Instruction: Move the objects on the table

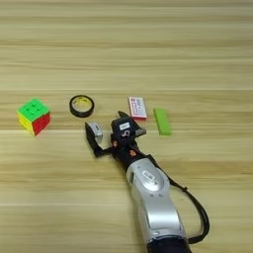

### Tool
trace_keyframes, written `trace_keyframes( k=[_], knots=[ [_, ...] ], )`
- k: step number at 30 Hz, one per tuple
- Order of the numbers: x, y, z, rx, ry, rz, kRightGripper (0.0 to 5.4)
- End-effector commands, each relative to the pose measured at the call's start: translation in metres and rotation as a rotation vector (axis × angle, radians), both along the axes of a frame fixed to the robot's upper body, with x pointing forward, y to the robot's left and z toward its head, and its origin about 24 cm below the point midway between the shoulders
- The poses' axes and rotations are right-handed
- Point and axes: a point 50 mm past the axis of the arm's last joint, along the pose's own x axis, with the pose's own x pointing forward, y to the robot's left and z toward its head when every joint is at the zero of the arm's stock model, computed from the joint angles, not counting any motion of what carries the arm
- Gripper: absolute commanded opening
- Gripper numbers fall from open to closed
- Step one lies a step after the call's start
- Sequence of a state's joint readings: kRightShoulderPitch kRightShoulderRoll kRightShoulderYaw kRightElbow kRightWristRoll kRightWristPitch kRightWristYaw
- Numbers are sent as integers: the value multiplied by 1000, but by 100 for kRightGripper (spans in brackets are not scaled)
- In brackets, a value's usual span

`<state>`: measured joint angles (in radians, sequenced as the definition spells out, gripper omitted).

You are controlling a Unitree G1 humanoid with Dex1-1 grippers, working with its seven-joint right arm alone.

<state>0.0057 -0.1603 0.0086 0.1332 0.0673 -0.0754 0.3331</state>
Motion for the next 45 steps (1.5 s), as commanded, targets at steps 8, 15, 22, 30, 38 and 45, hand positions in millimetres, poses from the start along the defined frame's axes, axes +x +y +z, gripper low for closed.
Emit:
trace_keyframes(
  k=[8, 15, 22, 30, 38, 45],
  knots=[
    [16, -7, 28, -13, -133, -37, 539],
    [17, -9, 29, -13, -140, -46, 539],
    [17, -8, 29, -12, -139, -46, 539],
    [19, -13, 29, -13, -140, -73, 539],
    [20, -12, 29, -11, -141, -67, 539],
    [20, -12, 29, -11, -140, -66, 539]
  ],
)
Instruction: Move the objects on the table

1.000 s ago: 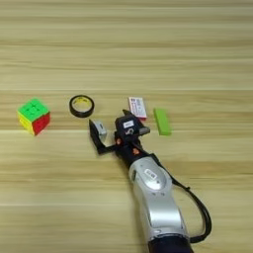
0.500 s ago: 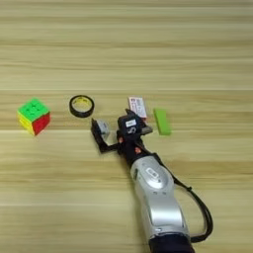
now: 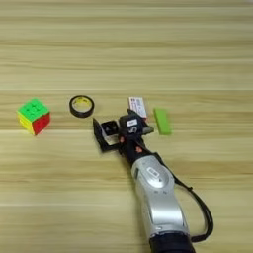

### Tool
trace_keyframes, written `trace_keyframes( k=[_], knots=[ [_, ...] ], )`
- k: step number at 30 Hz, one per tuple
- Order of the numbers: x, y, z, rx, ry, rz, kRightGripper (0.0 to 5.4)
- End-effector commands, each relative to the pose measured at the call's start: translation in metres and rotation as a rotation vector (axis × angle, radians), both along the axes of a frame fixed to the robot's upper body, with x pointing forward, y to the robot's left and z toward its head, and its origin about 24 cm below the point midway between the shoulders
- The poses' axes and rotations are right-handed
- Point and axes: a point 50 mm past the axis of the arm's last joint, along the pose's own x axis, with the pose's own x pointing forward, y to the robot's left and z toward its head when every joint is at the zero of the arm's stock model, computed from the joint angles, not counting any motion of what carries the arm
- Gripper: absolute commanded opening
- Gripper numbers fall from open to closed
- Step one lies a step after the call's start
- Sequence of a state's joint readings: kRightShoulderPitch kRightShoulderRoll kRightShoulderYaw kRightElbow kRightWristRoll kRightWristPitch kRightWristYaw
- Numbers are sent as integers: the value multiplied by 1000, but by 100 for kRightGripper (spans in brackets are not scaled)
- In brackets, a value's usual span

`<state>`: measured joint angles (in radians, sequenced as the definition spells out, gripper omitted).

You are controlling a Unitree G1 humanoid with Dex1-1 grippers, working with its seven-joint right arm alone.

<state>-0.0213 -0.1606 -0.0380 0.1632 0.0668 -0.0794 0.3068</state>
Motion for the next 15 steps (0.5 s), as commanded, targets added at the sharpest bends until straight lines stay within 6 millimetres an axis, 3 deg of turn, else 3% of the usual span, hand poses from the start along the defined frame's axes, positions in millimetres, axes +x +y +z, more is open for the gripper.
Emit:
trace_keyframes(
  k=[1, 15],
  knots=[
    [14, 0, 27, -14, -130, 3, 539],
    [13, -1, 18, -12, -100, -3, 539]
  ],
)
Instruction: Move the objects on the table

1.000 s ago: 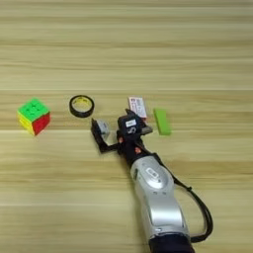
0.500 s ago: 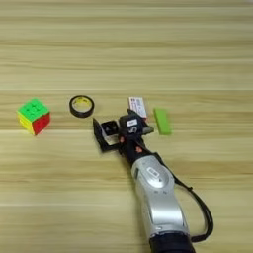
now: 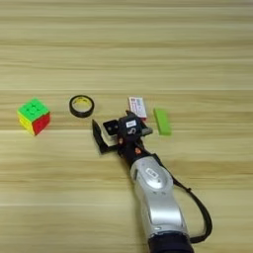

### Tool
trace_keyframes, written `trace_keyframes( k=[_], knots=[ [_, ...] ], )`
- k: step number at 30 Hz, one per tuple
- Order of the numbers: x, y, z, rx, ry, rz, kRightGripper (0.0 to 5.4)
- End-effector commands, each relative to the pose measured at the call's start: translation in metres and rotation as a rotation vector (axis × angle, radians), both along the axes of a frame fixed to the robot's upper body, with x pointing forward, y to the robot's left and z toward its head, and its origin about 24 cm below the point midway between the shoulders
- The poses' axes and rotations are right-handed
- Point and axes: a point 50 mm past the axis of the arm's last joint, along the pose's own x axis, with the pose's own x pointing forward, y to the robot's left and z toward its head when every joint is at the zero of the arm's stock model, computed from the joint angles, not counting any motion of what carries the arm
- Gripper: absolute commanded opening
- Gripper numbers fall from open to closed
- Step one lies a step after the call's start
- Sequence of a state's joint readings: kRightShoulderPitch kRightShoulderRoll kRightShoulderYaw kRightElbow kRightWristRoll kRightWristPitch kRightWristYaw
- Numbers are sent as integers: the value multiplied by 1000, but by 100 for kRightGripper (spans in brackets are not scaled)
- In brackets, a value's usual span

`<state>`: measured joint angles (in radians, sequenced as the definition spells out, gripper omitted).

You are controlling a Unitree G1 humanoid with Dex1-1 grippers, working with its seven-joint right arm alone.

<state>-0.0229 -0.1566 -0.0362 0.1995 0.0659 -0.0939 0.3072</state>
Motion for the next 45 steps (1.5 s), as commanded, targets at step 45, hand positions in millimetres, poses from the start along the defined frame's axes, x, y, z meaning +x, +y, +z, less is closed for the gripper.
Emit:
trace_keyframes(
  k=[45],
  knots=[
    [9, -3, 4, 18, -44, 1, 360]
  ],
)
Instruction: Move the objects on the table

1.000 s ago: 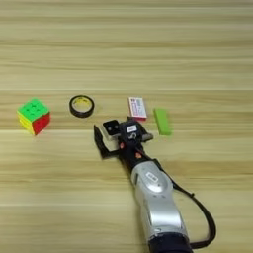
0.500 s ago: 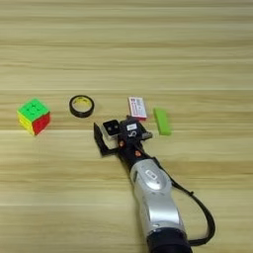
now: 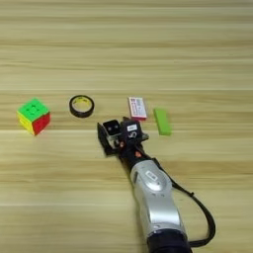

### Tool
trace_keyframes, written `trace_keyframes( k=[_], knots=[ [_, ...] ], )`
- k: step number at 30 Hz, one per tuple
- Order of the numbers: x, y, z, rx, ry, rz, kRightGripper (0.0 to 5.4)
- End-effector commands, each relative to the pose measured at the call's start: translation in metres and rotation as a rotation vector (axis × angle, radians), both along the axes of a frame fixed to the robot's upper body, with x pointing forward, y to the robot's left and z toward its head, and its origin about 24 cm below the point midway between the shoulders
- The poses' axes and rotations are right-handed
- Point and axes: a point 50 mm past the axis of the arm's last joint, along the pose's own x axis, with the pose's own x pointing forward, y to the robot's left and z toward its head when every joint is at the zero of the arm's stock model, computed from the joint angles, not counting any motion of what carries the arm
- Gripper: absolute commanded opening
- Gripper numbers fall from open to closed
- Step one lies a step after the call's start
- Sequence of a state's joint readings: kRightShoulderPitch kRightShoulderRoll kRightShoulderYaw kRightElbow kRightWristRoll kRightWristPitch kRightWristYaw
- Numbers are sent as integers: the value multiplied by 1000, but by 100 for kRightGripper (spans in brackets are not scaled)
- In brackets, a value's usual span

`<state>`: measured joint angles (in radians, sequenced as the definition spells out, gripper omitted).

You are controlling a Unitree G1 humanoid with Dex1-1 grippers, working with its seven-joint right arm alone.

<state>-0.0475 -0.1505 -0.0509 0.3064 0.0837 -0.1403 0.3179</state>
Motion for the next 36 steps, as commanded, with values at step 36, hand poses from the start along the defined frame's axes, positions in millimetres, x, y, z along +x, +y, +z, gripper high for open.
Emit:
trace_keyframes(
  k=[36],
  knots=[
    [35, -14, 52, -28, -213, -48, 247]
  ],
)
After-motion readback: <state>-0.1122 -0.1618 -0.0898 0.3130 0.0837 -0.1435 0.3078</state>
